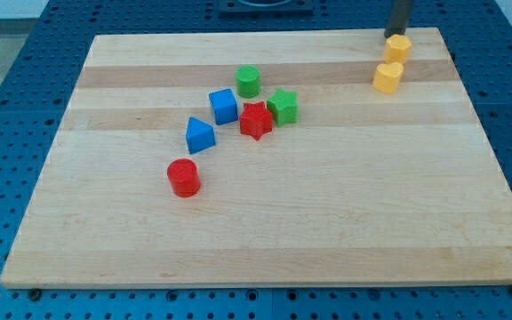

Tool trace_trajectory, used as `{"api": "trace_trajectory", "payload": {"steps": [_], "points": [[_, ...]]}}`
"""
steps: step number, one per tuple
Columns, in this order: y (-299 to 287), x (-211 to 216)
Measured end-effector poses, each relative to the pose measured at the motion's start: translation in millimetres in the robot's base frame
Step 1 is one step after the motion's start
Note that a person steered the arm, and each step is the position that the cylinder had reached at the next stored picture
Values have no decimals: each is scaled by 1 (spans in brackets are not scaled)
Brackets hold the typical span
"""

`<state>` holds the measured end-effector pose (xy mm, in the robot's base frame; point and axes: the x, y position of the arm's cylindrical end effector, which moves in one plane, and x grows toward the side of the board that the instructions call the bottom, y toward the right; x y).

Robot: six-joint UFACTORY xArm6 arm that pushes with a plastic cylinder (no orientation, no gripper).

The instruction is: Separate the yellow blocks

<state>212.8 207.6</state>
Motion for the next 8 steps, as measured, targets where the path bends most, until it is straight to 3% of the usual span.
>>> {"api": "trace_trajectory", "payload": {"steps": [3, 4, 6, 8], "points": [[-90, 152], [-91, 133], [-65, -21], [25, 21]]}}
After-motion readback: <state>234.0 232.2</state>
